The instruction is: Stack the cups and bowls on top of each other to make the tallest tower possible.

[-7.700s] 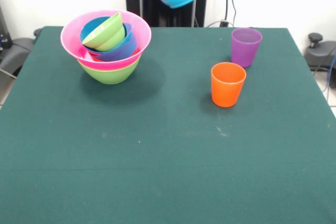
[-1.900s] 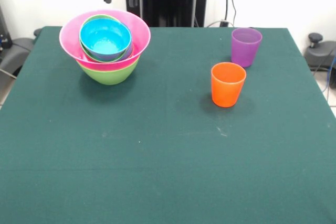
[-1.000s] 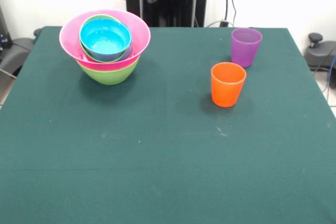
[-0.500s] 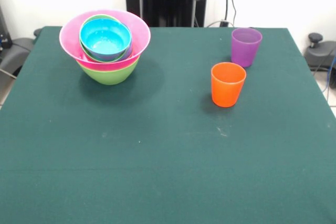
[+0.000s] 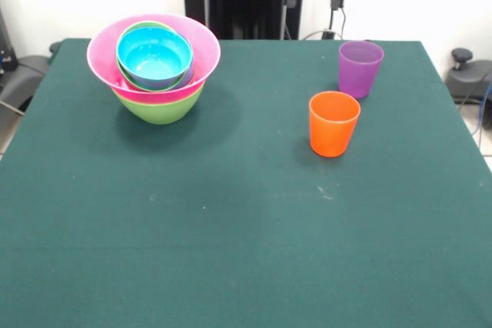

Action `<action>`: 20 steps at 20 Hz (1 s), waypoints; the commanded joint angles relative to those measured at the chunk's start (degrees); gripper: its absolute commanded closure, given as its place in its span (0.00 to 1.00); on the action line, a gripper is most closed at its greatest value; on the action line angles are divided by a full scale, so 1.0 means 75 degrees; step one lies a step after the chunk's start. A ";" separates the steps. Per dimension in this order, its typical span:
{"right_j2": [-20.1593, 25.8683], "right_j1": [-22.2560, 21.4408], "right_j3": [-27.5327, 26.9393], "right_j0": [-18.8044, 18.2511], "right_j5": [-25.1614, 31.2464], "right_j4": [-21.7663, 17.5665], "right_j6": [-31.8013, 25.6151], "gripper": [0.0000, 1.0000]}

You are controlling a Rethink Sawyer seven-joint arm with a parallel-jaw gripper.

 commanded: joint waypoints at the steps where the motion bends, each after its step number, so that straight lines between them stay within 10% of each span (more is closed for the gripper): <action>1: -0.0376 0.1138 -0.1085 0.0334 0.0477 0.0144 0.1129 0.00; 20: -0.0422 0.2436 -0.2161 0.0500 0.0012 0.0277 0.0872 0.00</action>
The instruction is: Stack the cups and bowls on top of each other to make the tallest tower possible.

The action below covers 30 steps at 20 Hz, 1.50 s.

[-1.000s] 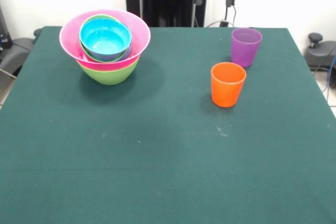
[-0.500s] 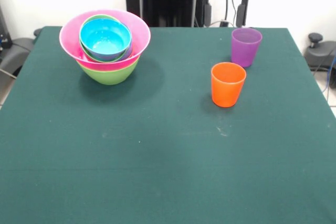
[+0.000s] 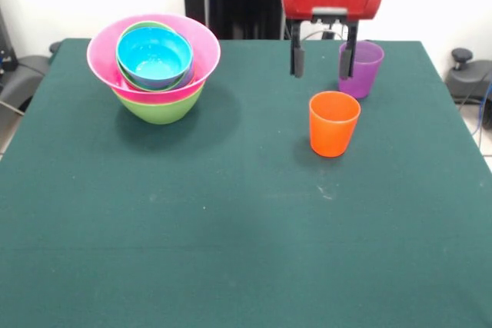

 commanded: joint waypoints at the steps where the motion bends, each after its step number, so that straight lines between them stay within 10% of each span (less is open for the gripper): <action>1: -0.0259 0.0726 -0.0626 0.0358 0.0004 0.0054 0.0939 0.00; 19: -0.1134 0.1855 -0.1393 0.1058 0.0029 -0.0310 0.0626 0.00; 30: -0.1448 0.1189 -0.1072 0.1361 0.0390 -0.0078 0.0685 0.00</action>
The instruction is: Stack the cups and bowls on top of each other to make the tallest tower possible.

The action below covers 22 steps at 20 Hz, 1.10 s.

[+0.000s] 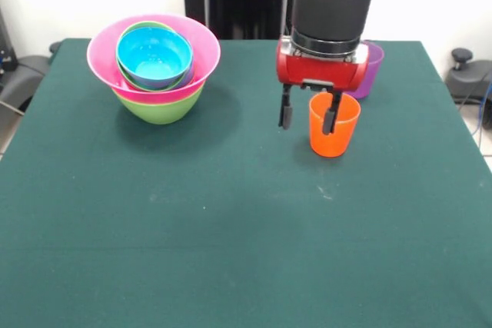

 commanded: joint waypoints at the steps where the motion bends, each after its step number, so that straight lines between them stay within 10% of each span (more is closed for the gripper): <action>1: -0.0206 -0.0672 0.0247 0.0434 0.0594 0.0063 0.0766 0.00; 7: -0.0412 -0.1356 0.0628 0.0853 0.1201 0.0618 0.1240 0.00; 22: -0.1185 -0.0533 0.0656 0.1711 -0.0184 0.1104 0.1726 0.00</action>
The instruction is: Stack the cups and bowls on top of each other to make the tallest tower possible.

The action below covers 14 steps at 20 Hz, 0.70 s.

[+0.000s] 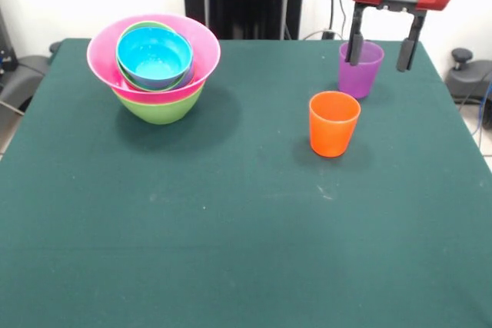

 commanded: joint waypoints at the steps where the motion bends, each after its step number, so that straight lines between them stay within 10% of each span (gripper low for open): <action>1: -0.0325 0.0787 0.0565 0.0395 -0.0556 -0.0062 0.1718 0.00; 14: -0.0617 0.1175 0.0684 0.0703 -0.0919 0.0344 0.1816 0.00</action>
